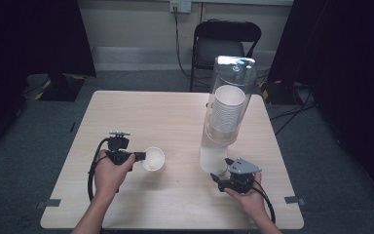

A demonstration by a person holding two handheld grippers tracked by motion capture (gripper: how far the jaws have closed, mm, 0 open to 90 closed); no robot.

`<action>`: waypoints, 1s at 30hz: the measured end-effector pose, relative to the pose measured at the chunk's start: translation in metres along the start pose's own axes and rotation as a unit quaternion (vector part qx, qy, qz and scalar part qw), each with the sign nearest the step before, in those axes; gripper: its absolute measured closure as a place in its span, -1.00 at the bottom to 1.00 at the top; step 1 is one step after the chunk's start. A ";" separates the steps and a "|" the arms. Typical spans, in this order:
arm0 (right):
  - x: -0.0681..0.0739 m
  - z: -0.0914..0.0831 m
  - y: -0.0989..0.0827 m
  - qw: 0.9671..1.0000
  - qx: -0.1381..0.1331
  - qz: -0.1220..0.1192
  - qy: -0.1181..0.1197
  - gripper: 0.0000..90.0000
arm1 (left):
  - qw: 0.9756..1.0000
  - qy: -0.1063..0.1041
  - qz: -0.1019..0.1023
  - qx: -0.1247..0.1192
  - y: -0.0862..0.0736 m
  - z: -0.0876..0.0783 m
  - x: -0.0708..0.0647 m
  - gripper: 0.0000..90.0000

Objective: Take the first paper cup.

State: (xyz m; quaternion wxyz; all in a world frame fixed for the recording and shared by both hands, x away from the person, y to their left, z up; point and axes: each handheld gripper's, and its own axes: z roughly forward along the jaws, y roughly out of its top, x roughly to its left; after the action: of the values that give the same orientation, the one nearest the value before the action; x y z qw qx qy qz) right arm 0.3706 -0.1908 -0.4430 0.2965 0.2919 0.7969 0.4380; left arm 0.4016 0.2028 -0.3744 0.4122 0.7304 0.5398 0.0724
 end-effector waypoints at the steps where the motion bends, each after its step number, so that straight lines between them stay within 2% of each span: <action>1: -0.001 0.000 0.000 1.000 0.000 0.000 -0.002 -0.51 | 1.000 0.001 0.000 -0.001 0.000 0.000 0.001 0.88; 6: -0.005 -0.001 -0.001 1.000 -0.004 0.010 -0.013 -0.51 | 1.000 -0.002 -0.003 -0.012 -0.001 0.000 0.004 0.73; 8: -0.007 -0.003 -0.001 1.000 -0.007 0.015 -0.020 -0.51 | 1.000 -0.006 0.001 -0.022 -0.001 -0.002 0.005 0.58; 10: -0.009 -0.004 -0.001 0.999 -0.011 0.022 -0.022 -0.51 | 0.999 -0.020 0.007 -0.032 -0.002 -0.004 0.006 0.45; 12: -0.012 -0.004 -0.001 0.999 -0.013 0.028 -0.028 -0.51 | 0.999 -0.023 0.022 -0.041 -0.004 -0.006 0.007 0.30; 13: -0.013 -0.005 -0.001 0.999 -0.014 0.030 -0.031 -0.51 | 0.998 -0.032 0.035 -0.049 -0.006 -0.008 0.007 0.21; 15: -0.015 -0.005 0.000 0.999 -0.011 0.030 -0.034 -0.51 | 0.996 -0.045 0.047 -0.062 -0.009 -0.013 0.008 0.09; 16: -0.016 -0.005 0.001 0.999 -0.011 0.029 -0.037 -0.51 | 0.994 -0.062 0.055 -0.072 -0.012 -0.015 0.008 0.03; 17: -0.017 -0.005 0.002 0.999 -0.012 0.035 -0.037 -0.51 | 0.993 -0.068 0.060 -0.077 -0.014 -0.018 0.008 -0.01; 19: -0.018 -0.006 0.004 0.998 -0.011 0.040 -0.041 -0.50 | 0.990 -0.074 0.080 -0.090 -0.019 -0.025 0.008 -0.09; 21: -0.019 -0.006 0.005 0.998 -0.014 0.045 -0.040 -0.50 | 0.988 -0.076 0.092 -0.096 -0.025 -0.030 0.009 -0.13; 22: -0.020 -0.006 0.006 0.998 -0.015 0.044 -0.043 -0.51 | 0.986 -0.082 0.101 -0.103 -0.028 -0.033 0.010 -0.16; 24: -0.021 -0.006 0.008 0.998 -0.019 0.045 -0.040 -0.50 | 0.984 -0.088 0.110 -0.111 -0.035 -0.038 0.011 -0.19; 25: -0.021 -0.006 0.009 0.998 -0.019 0.045 -0.039 -0.50 | 0.983 -0.089 0.117 -0.112 -0.039 -0.039 0.013 -0.21; 26: -0.021 -0.006 0.009 0.998 -0.014 0.046 -0.040 -0.50 | 0.983 -0.086 0.122 -0.109 -0.043 -0.039 0.015 -0.23; 28: -0.022 -0.006 0.011 0.998 -0.012 0.042 -0.036 -0.50 | 0.984 -0.071 0.135 -0.093 -0.053 -0.036 0.019 -0.27; 30: -0.022 -0.006 0.013 0.998 -0.008 0.041 -0.042 -0.50 | 0.984 -0.068 0.145 -0.076 -0.062 -0.029 0.025 -0.28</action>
State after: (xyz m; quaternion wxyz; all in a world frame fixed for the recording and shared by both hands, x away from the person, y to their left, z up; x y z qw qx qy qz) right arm 0.3829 -0.2039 -0.4242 0.3139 0.3398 0.7680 0.4430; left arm 0.3501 0.2439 -0.4064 0.4870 0.7707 0.3922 0.1225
